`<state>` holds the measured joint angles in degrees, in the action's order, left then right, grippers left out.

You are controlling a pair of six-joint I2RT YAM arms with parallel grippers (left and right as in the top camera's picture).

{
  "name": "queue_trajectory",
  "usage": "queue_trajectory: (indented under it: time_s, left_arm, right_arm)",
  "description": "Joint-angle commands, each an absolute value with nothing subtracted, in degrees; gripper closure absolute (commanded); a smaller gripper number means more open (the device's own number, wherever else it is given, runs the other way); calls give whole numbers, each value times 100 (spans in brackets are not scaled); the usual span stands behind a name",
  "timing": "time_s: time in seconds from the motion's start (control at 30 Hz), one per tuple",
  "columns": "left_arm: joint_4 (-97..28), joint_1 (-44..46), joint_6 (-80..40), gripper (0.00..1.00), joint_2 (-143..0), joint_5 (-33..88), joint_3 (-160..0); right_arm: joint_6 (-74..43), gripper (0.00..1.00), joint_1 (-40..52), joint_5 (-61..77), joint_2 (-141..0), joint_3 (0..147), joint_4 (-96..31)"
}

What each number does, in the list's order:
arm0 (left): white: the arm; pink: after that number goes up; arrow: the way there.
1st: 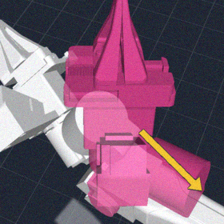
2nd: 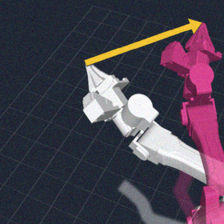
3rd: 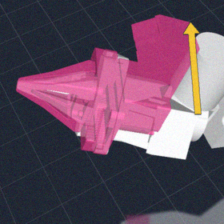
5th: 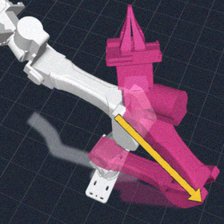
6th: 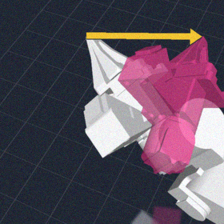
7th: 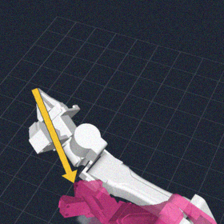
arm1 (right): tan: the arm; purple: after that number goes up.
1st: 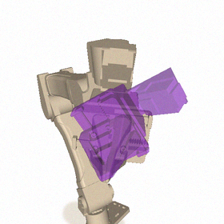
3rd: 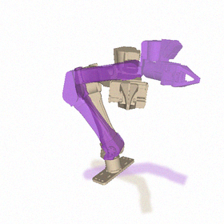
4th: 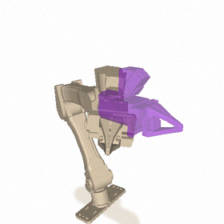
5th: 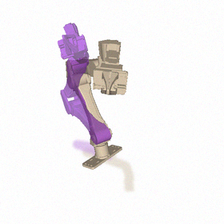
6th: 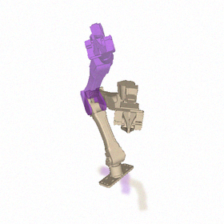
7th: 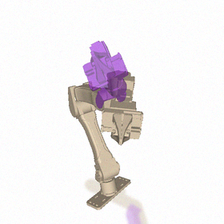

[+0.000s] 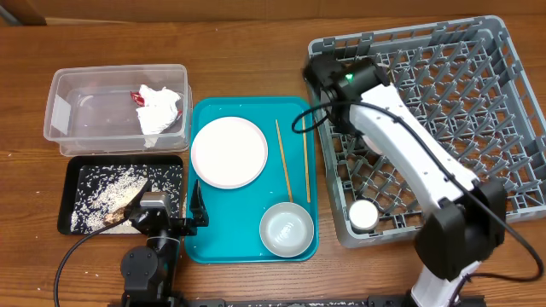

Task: Sort waste into correct bins and load items into the dishwasher
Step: 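Grasp the pink plate with the right gripper and place it in rack, then grasp the white bowl with the right gripper and place it in rack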

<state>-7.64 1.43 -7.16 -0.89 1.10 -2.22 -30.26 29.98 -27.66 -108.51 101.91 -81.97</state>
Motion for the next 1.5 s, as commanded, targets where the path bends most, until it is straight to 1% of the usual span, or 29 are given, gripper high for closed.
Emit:
queue_trajectory:
  time_s: [0.0,0.03,0.13,0.27,0.33,0.4,0.47,0.53,0.63,0.67,0.7,0.8,0.83,0.9,0.97,1.0,1.07,1.1,1.13,1.17,1.2,1.27,1.3,1.33,1.4,1.47]
  left_arm:
    - [-722,154,-773,0,-27,108,-165]
    - [-722,154,-773,0,-27,108,-165]
    - [-722,154,-773,0,-27,108,-165]
    - [-722,154,-773,0,-27,108,-165]
    - [-722,154,-773,0,-27,108,-165]
    - [-722,154,-773,0,-27,108,-165]
    - [-722,154,-773,0,-27,108,-165]
    - [-722,154,-773,0,-27,108,-165]
    - [-722,154,-773,0,-27,108,-165]
    - [-722,154,-773,0,-27,108,-165]
    - [-722,154,-773,0,-27,108,-165]
    - [-722,154,-775,0,-27,108,-165]
    - [-722,154,-773,0,-27,108,-165]
    - [-722,154,-773,0,-27,108,-165]
    - [-722,154,-773,0,-27,108,-165]
    - [-722,154,-775,0,-27,108,-165]
    - [-722,154,-773,0,-27,108,-165]
    - [-722,154,-773,0,-27,108,-165]
    - [-722,154,-775,0,-27,108,-165]
    - [-722,154,-773,0,-27,108,-165]
    - [-722,154,-775,0,-27,108,-165]
    - [-722,154,-773,0,-27,108,-165]
    - [-722,154,-775,0,-27,108,-165]
    - [-722,154,-773,0,-27,108,-165]
    - [-722,154,-773,0,-27,108,-165]
    - [-722,154,-773,0,-27,108,-165]
  right_arm:
    - [-600,46,3339,287,-10606,10294,-7992]
    - [-178,42,3422,711,-10608,10232,-7996]
    - [698,39,3726,1319,-10626,9876,-7966]
    - [864,39,3938,1162,-10632,9094,-7649]
    - [860,43,3938,1168,-10632,8488,-7266]
    - [862,43,3938,1168,-10632,8003,-7052]
    - [864,43,3938,1225,-10632,7706,-6873]
    - [860,46,3938,1372,-10632,7605,-6748]
    - [854,52,3938,1511,-10632,7511,-6547]
    - [766,57,3938,1511,-10632,7448,-6438]
    - [705,59,3938,1516,-10632,7391,-6348]
    - [679,60,3938,1514,-10643,7089,-6066]
    - [635,65,3938,1509,-10645,7037,-6023]
    - [469,82,3938,1511,-10645,7032,-5961]
    - [467,93,3938,1511,-10645,7175,-6010]
    - [467,96,3938,1511,-10634,7303,-6082]
    - [467,96,3938,1507,-10626,7649,-6298]
    - [357,96,3938,1280,-10613,8090,-6530]
    - [228,96,3938,1094,-10613,8217,-6593]
    - [-150,96,3938,548,-10613,8503,-6744]
    - [-825,96,3938,-528,-10613,8954,-7022]
    - [-2536,96,3826,-3107,-10606,10029,-7881]
    - [-2882,96,3785,-3669,-10606,10263,-8066]
    - [-3435,96,3686,-4672,-10606,10643,-8355]
    - [-3953,96,3529,-5677,-10606,10973,-8571]
    - [-4038,96,3203,-6423,-10610,11006,-8493]
